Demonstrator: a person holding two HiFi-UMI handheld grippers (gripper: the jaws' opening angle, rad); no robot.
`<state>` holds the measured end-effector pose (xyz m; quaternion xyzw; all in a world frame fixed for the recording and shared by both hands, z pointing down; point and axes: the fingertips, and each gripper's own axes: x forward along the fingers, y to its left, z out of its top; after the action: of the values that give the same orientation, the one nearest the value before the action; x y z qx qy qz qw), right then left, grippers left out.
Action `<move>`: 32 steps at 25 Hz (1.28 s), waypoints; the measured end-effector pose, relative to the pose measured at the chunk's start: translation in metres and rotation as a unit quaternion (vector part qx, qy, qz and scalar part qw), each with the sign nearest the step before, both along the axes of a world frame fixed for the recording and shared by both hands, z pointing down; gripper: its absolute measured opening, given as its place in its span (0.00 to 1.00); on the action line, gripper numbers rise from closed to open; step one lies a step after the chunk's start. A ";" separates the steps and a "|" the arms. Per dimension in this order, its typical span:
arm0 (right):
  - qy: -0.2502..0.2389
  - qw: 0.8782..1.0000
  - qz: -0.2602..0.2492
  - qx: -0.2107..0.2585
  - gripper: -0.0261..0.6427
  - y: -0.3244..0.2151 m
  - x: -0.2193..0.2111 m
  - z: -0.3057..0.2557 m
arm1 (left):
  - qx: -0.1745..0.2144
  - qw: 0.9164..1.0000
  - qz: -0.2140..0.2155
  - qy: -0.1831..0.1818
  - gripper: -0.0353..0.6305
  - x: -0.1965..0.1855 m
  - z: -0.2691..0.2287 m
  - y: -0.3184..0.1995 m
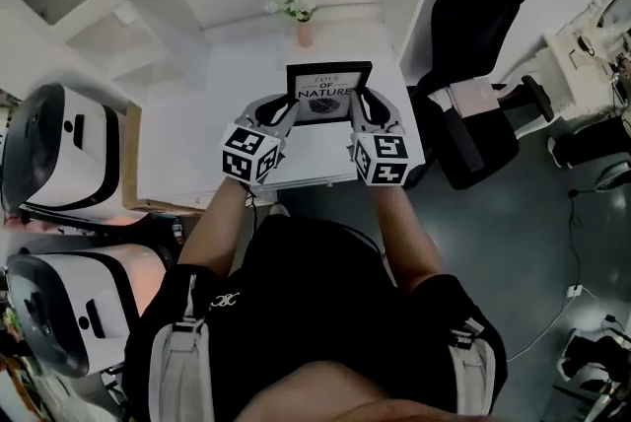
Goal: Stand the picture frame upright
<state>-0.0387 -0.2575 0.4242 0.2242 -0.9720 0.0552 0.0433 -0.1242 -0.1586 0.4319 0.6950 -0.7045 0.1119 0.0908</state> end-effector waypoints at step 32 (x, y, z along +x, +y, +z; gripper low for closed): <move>0.061 0.991 -0.116 -0.025 0.14 0.191 -0.319 0.046 | -0.017 0.990 -0.120 0.068 0.18 -0.297 0.052 0.206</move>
<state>-0.3573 -0.0663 0.4701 0.1118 -0.9853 0.0601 0.1141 -0.4212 0.0474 0.4843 0.6096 -0.7731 0.0649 0.1628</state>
